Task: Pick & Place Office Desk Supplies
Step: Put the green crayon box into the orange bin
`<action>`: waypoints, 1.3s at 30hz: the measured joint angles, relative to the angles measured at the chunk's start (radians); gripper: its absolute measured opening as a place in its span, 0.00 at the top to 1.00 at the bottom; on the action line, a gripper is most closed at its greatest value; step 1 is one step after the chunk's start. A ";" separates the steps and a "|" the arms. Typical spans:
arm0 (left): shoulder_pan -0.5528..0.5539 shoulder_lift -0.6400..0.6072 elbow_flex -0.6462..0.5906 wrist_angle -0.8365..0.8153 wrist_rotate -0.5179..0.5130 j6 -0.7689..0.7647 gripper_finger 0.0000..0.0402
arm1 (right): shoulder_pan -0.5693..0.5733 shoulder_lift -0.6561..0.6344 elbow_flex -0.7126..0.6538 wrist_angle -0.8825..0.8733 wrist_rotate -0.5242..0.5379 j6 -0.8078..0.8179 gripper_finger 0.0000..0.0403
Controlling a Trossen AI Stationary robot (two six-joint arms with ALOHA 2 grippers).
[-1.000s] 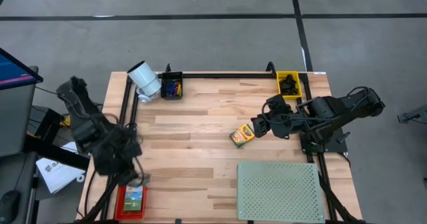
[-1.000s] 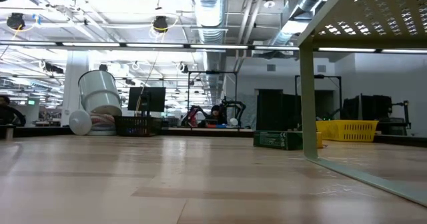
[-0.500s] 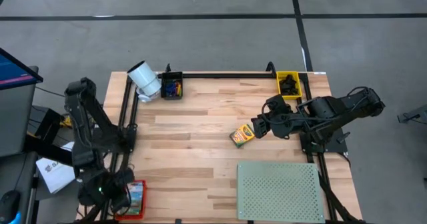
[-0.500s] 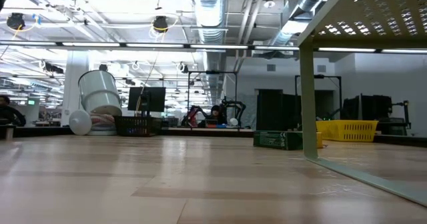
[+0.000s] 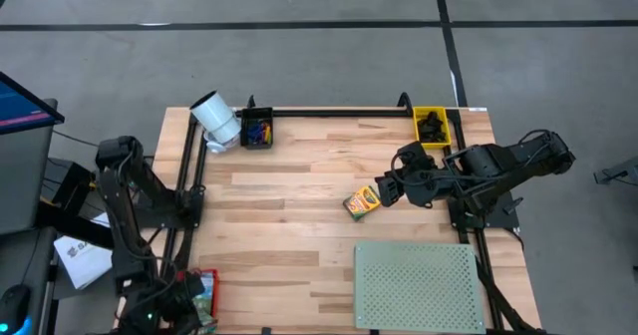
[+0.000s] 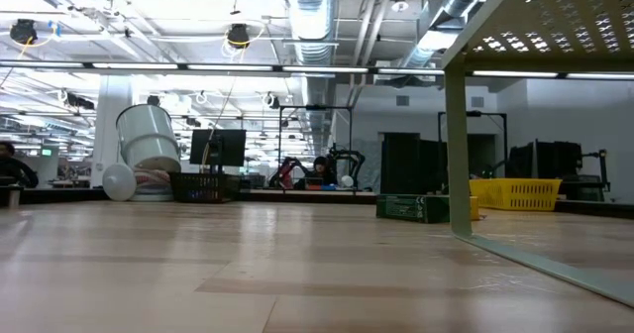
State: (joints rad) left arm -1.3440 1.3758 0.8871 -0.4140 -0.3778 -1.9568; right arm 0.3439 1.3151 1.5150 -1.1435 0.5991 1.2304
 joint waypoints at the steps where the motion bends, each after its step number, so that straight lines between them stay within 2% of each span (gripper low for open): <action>1: -0.002 0.005 0.000 0.005 -0.002 0.000 1.00 | 0.000 0.000 0.000 0.000 0.000 0.000 0.59; 5: -0.009 0.004 0.000 -0.028 -0.115 -0.016 1.00 | 0.000 0.000 0.000 0.015 -0.001 0.000 0.59; 8: -0.008 -0.003 0.000 -0.047 -0.150 -0.019 1.00 | 0.000 0.000 0.000 0.029 -0.008 0.000 0.59; 21: -0.013 -0.006 0.001 -0.146 -0.142 -0.093 1.00 | 0.010 0.000 0.000 0.034 -0.025 0.045 0.59; 34: -0.027 -0.011 -0.001 -0.140 -0.180 -0.027 1.00 | 0.014 0.062 -0.001 0.079 -0.079 0.048 0.59; 39: -0.029 -0.015 0.000 -0.150 -0.079 0.029 1.00 | 0.014 0.085 -0.002 0.136 -0.105 0.040 0.59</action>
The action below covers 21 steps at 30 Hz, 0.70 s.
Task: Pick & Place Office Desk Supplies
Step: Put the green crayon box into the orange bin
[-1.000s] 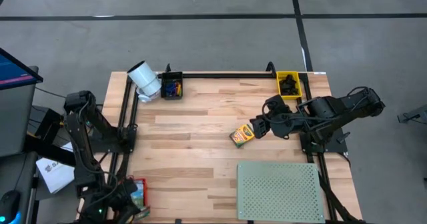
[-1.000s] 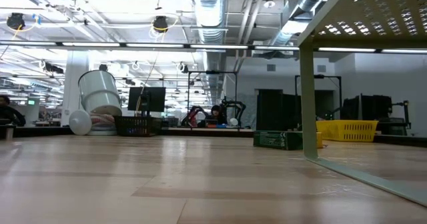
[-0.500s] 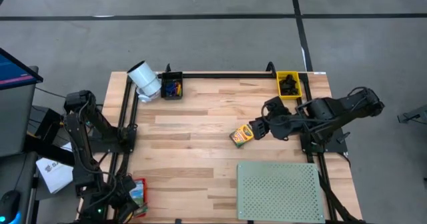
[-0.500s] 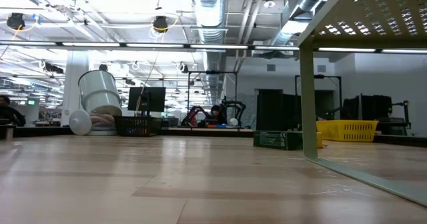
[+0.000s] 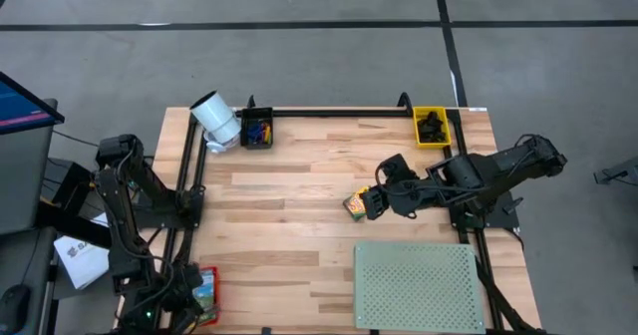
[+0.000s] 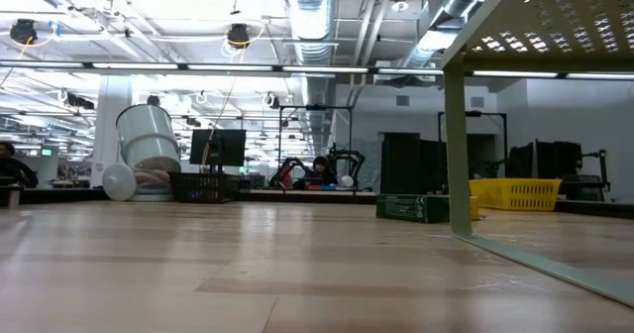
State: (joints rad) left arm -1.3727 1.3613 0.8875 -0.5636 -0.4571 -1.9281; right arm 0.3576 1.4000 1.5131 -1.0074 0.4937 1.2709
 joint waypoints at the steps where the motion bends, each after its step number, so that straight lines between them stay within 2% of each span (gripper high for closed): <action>1: -0.002 0.000 0.000 -0.004 0.022 0.009 0.99 | 0.000 0.006 0.000 0.017 -0.001 -0.004 0.59; 9: -0.014 -0.026 -0.001 -0.067 0.095 0.013 0.89 | -0.002 0.008 0.002 0.046 -0.002 -0.007 0.59; 16: -0.011 -0.129 -0.002 -0.195 0.124 -0.024 0.77 | -0.013 0.007 0.002 0.054 -0.001 -0.007 0.59; 21: 0.002 -0.193 -0.002 -0.299 0.117 -0.121 0.78 | -0.012 0.007 0.002 0.054 0.002 -0.007 0.59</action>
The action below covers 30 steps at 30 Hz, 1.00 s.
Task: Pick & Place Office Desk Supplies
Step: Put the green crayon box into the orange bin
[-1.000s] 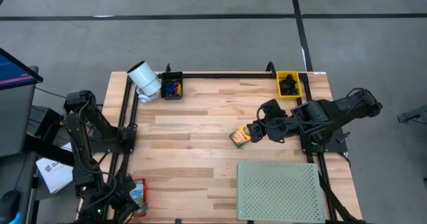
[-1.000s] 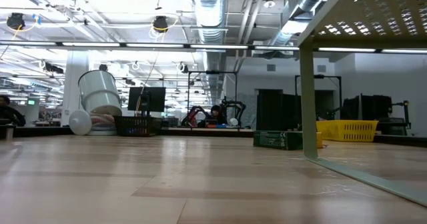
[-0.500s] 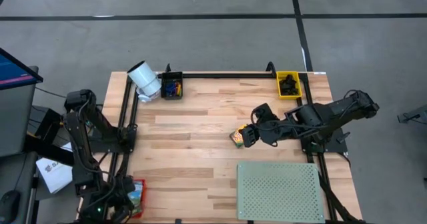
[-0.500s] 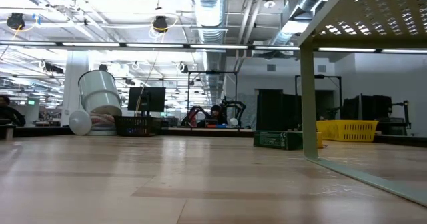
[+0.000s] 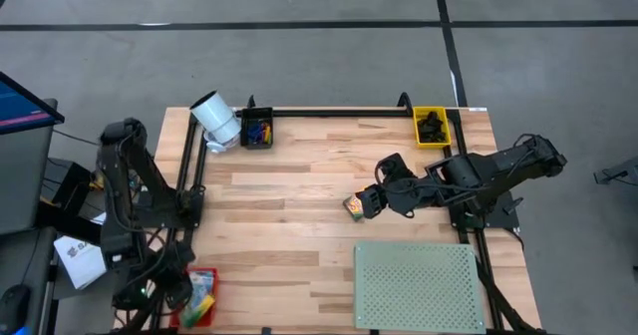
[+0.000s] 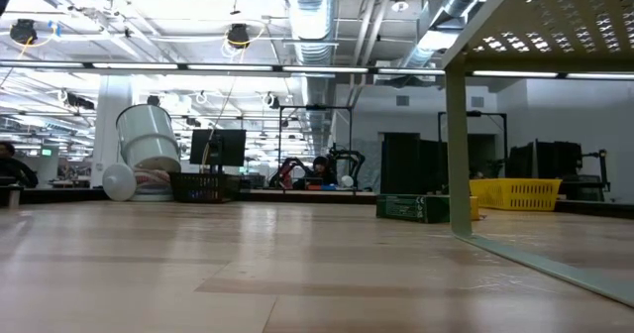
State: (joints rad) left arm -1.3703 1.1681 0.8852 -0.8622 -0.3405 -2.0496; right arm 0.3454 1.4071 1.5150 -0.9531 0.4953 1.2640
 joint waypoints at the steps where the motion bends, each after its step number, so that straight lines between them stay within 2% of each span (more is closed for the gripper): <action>1: 0.007 -0.009 0.000 -0.012 0.000 -0.006 0.80 | 0.000 0.000 0.000 0.000 0.000 0.000 0.59; 7: 0.037 -0.049 0.000 0.017 -0.045 0.055 0.91 | 0.000 0.000 0.000 -0.001 0.001 0.000 0.59; 15: 0.062 -0.068 0.000 0.096 -0.052 0.114 0.99 | 0.000 0.000 0.000 -0.003 0.001 -0.006 0.59; 17: 0.077 -0.059 0.001 0.113 -0.056 0.151 1.00 | 0.000 0.000 0.000 -0.004 0.003 -0.008 0.59; 20: 0.120 -0.038 0.001 0.168 -0.064 0.294 0.99 | 0.000 -0.001 0.000 -0.012 0.008 -0.014 0.59; 25: 0.279 -0.026 0.001 0.181 -0.061 0.533 0.99 | 0.000 -0.001 0.000 -0.047 0.008 -0.002 0.59; 30: 0.552 -0.037 0.001 0.208 -0.018 0.865 0.92 | 0.003 -0.001 0.000 -0.106 0.003 0.018 0.59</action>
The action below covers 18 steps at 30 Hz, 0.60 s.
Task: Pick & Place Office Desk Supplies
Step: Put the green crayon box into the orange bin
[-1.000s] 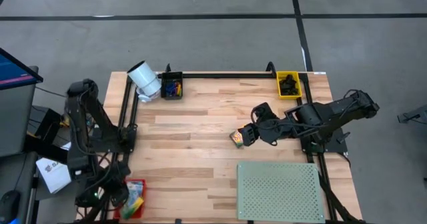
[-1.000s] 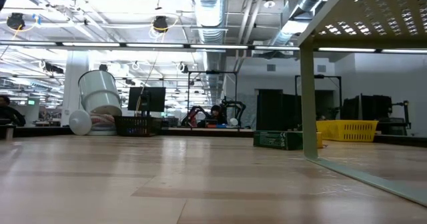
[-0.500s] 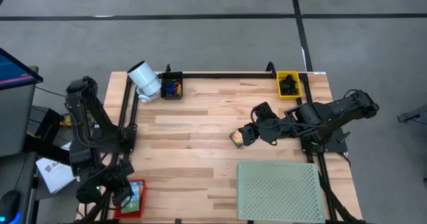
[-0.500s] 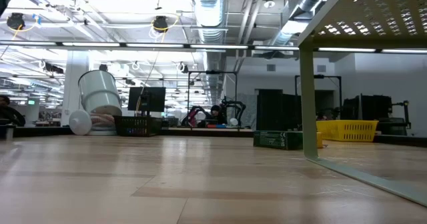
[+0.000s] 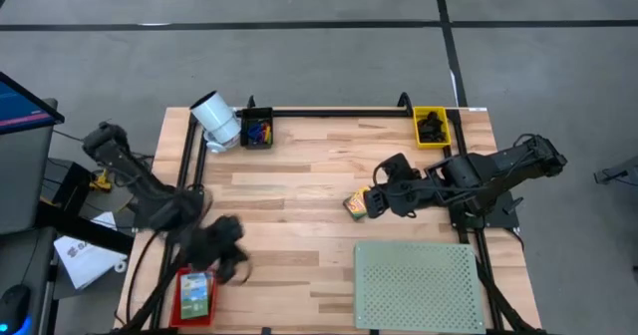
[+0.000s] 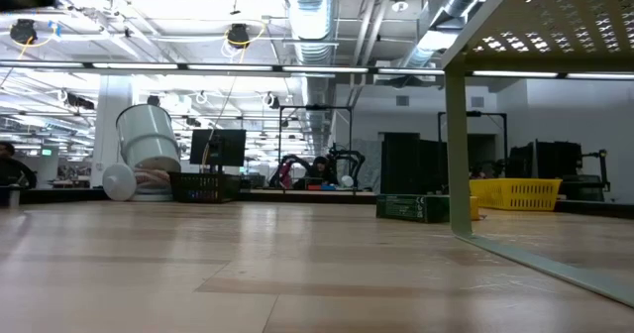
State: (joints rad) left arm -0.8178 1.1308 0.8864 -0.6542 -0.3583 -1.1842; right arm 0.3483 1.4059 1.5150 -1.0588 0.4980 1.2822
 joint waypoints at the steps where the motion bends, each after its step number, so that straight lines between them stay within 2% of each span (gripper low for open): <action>1: 0.065 0.000 0.000 0.005 0.013 0.058 0.90 | 0.002 0.000 0.000 -0.019 -0.001 0.001 0.59; 6: 0.426 0.001 0.000 0.153 0.154 0.332 0.79 | 0.005 0.000 0.000 -0.118 -0.021 0.042 0.59; 10: 0.661 0.001 0.000 0.337 0.287 0.463 0.72 | 0.002 0.000 0.000 -0.256 -0.093 0.133 0.59; 12: 0.735 0.001 0.000 0.398 0.322 0.484 0.70 | -0.006 0.010 0.000 -0.365 -0.120 0.206 0.59; 15: 0.814 0.002 0.001 0.383 0.352 0.415 0.69 | -0.031 0.024 -0.036 -0.481 -0.135 0.225 0.59; 18: 0.855 0.033 0.000 0.374 0.413 0.354 0.72 | -0.092 0.007 -0.144 -0.439 -0.175 0.163 0.59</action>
State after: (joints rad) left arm 0.0369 1.1635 0.8866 -0.2805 0.0545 -0.8300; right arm 0.2558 1.4133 1.3712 -1.4975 0.3230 1.4457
